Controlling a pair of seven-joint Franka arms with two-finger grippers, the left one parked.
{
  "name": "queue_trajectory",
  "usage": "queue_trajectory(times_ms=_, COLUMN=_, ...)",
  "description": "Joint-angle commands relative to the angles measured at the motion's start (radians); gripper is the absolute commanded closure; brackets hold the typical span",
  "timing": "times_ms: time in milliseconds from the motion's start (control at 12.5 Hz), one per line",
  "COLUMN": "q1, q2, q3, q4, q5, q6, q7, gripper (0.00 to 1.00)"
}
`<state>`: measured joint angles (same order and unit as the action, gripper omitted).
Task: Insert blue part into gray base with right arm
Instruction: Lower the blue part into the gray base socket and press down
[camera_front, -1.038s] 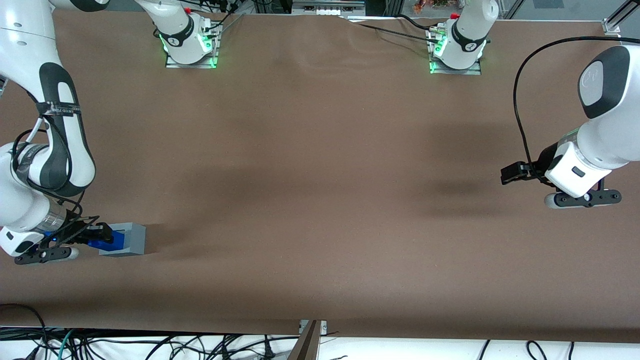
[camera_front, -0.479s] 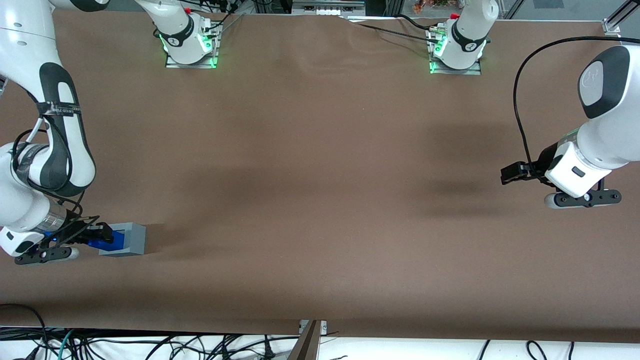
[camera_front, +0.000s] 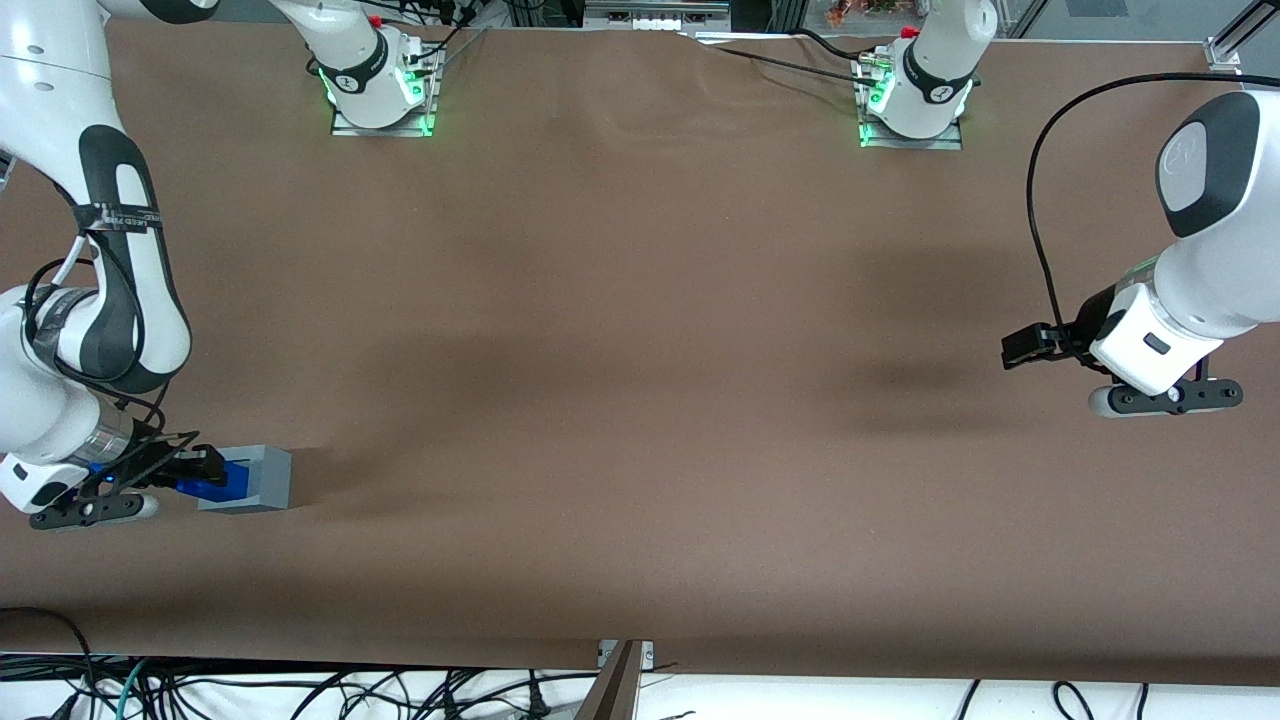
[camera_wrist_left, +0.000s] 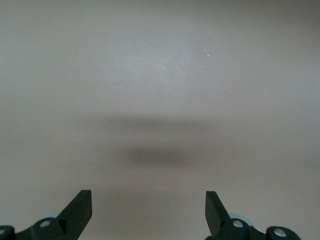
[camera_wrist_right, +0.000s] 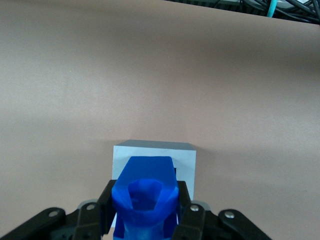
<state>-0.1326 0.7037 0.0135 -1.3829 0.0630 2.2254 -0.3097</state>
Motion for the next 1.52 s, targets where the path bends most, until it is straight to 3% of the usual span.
queue_trajectory(times_ms=0, q1=-0.007, q2=0.046, q3=0.005, q4=-0.010, q5=-0.025, q6=-0.041, q7=-0.003, gripper=0.75)
queue_trajectory(times_ms=958, q1=-0.009, q2=0.031, q3=0.006, q4=0.024, q5=-0.046, q6=-0.075, q7=-0.005, gripper=0.74)
queue_trajectory(times_ms=1038, q1=-0.010, q2=0.031, q3=0.006, q4=0.024, q5=-0.046, q6=-0.070, q7=-0.003, gripper=0.46)
queue_trajectory(times_ms=1117, q1=-0.010, q2=0.031, q3=0.006, q4=0.025, q5=-0.043, q6=-0.064, q7=0.000, gripper=0.01)
queue_trajectory(times_ms=1437, q1=-0.007, q2=0.013, q3=0.019, q4=0.131, q5=-0.040, q6=-0.130, q7=-0.005, gripper=0.00)
